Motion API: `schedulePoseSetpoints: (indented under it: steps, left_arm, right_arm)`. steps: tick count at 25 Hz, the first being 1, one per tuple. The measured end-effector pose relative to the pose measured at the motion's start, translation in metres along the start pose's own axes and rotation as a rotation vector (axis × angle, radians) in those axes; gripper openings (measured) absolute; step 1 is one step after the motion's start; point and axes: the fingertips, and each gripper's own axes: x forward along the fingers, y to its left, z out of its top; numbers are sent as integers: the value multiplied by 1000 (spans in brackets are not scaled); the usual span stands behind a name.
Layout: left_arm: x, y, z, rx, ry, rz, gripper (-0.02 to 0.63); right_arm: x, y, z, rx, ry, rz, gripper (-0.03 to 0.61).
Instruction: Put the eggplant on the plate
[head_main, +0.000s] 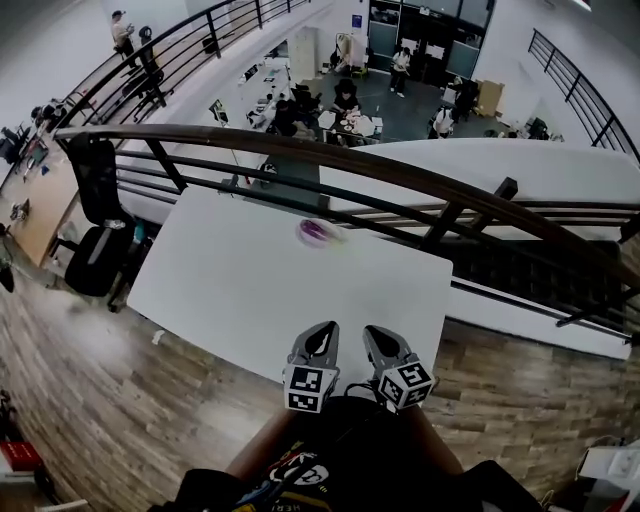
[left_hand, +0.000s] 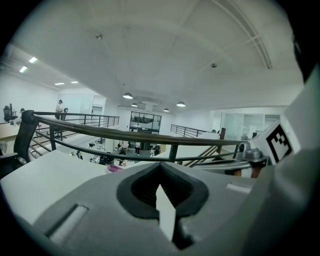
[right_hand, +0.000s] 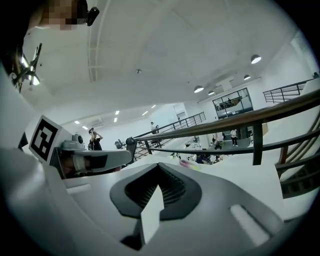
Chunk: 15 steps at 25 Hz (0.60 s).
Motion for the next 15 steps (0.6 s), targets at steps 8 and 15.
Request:
schedulePoseSetpoints:
  steps: [8,15]
  left_arm:
    - [-4,11,-6,-17,10,35,5]
    - [-6,16,-11,-25,10,43,5]
  right_arm:
    - [10,13,2,-24,18,45,2]
    - [15,19,-11,-42,66,51,2]
